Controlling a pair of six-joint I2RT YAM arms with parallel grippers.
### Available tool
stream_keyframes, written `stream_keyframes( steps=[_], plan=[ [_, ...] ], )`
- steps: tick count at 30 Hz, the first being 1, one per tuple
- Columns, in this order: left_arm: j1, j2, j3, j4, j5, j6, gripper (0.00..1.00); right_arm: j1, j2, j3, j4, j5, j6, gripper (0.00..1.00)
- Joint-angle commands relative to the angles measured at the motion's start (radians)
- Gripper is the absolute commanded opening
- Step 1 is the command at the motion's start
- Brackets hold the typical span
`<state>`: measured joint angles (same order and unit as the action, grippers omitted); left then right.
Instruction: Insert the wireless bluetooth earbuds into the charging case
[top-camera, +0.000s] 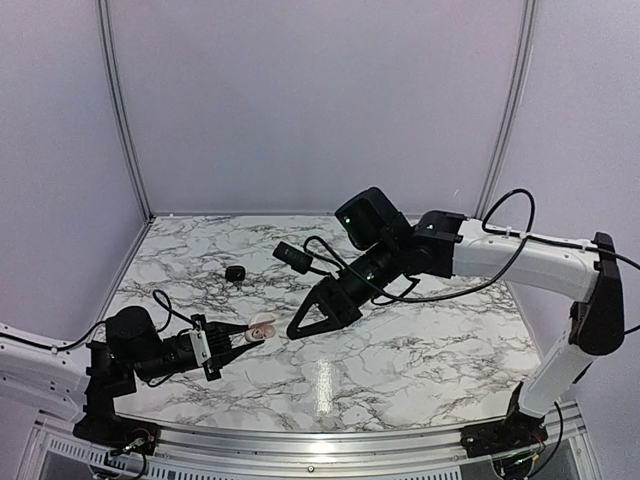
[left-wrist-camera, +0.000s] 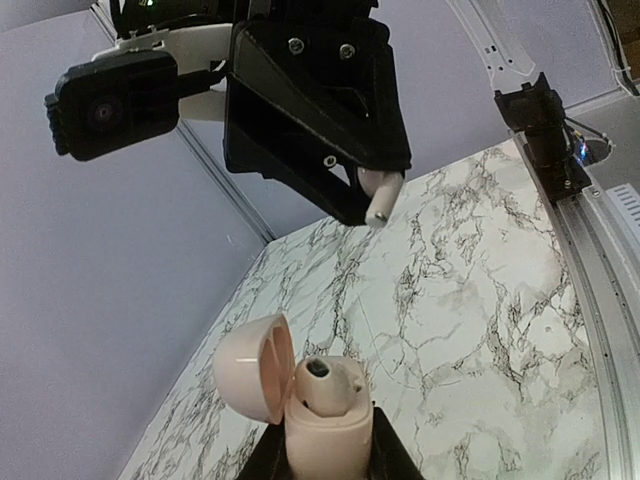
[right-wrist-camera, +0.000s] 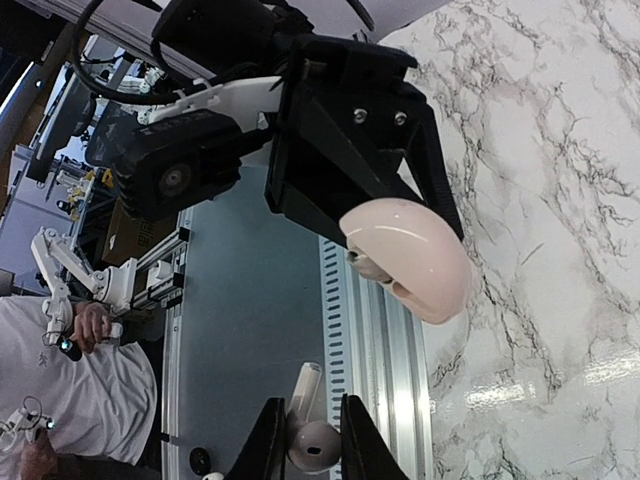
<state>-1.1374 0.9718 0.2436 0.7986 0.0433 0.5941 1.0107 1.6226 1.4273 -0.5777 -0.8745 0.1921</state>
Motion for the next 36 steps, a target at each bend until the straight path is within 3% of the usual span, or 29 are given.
stream_keyframes(
  steps=[1,19,28,31,34,36],
  plan=[
    [-0.017,0.004,0.011,-0.008,-0.029,0.037,0.00,0.005,0.035,0.049,-0.020,-0.015,0.013,0.11],
    [-0.062,0.029,0.032,-0.024,-0.082,0.102,0.00,0.005,0.113,0.105,-0.086,0.011,0.011,0.11],
    [-0.063,0.080,0.048,-0.023,-0.124,0.055,0.00,-0.006,0.119,0.085,-0.086,0.042,0.009,0.10],
    [-0.051,0.080,0.043,-0.015,-0.135,0.000,0.00,-0.055,0.085,0.026,-0.061,0.045,-0.008,0.10],
    [-0.036,0.053,0.021,0.012,-0.157,-0.060,0.00,-0.124,0.019,-0.122,0.085,0.068,0.024,0.10],
    [-0.024,0.027,0.005,0.033,-0.171,-0.090,0.00,-0.138,-0.026,-0.256,0.229,0.200,0.037,0.10]
  ],
)
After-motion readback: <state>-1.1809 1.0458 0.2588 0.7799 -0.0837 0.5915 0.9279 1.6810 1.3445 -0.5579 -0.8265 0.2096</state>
